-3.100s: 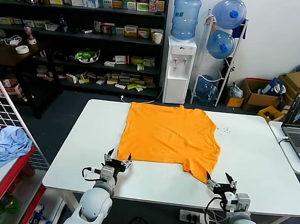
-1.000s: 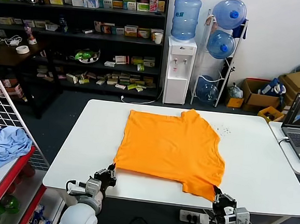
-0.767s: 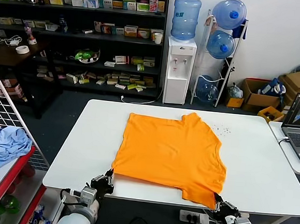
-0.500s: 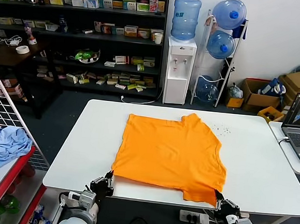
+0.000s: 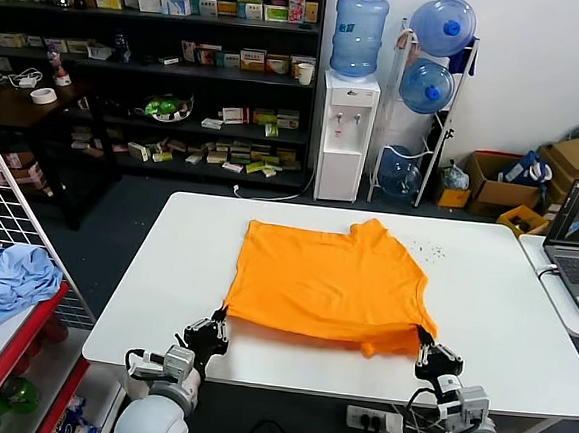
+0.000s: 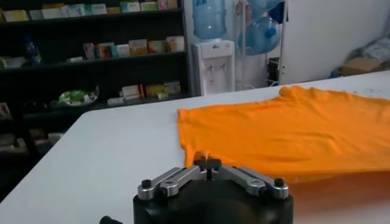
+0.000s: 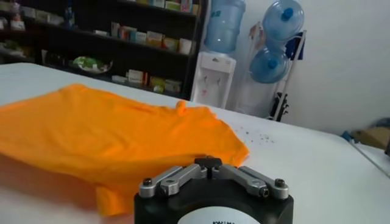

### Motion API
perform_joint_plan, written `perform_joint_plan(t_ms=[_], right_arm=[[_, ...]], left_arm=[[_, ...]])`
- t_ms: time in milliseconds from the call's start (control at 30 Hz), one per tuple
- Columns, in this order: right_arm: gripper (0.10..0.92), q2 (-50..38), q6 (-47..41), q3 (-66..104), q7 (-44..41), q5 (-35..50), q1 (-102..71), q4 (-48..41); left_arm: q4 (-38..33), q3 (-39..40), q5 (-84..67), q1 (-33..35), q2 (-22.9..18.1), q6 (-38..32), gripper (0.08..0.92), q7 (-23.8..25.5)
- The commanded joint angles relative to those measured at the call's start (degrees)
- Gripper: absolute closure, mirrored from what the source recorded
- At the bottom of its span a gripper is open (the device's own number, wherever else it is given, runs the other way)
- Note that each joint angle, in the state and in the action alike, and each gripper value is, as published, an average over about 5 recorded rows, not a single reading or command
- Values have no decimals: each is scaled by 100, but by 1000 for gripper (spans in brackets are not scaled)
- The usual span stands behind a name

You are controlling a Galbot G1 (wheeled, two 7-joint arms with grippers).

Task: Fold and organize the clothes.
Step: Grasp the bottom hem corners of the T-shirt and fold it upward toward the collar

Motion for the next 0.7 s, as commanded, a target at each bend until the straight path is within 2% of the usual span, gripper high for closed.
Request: perform_joint_plan(t_ms=[33, 333, 700], right_arm=[[901, -65, 327, -166, -84, 22, 933, -1003], [901, 6, 660, -302, -106, 0, 1188, -1523], [901, 72, 806, -490, -129, 47, 1529, -1938]], left_arm=[[683, 65, 12, -627, -53, -47, 904, 14], [1280, 228, 57, -1104, -93, -98, 904, 26], [1600, 268, 152, -1372, -108, -167, 904, 43]])
